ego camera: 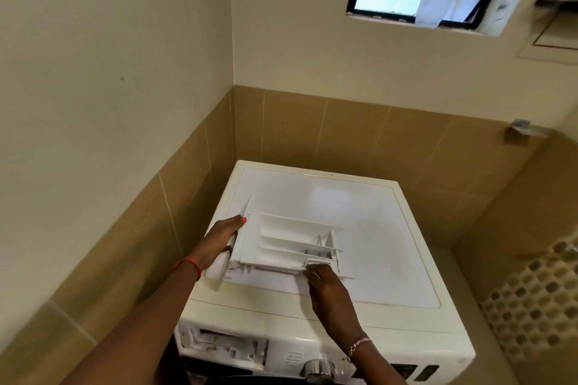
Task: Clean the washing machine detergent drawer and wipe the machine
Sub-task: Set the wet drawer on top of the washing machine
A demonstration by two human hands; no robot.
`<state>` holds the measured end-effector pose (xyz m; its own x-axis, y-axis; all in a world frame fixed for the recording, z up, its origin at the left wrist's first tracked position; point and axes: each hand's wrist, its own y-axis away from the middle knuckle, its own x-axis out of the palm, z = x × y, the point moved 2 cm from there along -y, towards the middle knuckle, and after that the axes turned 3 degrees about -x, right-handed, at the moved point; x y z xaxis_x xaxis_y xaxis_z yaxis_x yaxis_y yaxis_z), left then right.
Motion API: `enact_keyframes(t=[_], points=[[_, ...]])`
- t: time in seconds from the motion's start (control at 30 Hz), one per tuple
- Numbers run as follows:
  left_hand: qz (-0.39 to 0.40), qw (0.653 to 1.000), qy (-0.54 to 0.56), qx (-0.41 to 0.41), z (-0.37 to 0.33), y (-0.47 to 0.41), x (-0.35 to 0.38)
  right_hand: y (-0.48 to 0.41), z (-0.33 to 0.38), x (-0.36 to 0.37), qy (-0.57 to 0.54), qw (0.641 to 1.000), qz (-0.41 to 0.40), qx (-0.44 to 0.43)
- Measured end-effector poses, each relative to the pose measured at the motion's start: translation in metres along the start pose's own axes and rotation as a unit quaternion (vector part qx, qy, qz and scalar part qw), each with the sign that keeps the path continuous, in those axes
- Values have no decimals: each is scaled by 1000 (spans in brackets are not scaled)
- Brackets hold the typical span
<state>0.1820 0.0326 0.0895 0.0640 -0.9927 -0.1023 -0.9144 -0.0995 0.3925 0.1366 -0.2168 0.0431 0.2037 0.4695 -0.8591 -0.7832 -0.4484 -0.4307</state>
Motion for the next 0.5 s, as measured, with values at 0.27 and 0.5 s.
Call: enact_keyframes(t=[0.27,0.5], points=[[-162,952,-176,191,-15,55,39,73,-27,-77,102,988,-49,110],[0,914,-218,342,-24,128,181,164,-24,-172,170,963,-105,184]])
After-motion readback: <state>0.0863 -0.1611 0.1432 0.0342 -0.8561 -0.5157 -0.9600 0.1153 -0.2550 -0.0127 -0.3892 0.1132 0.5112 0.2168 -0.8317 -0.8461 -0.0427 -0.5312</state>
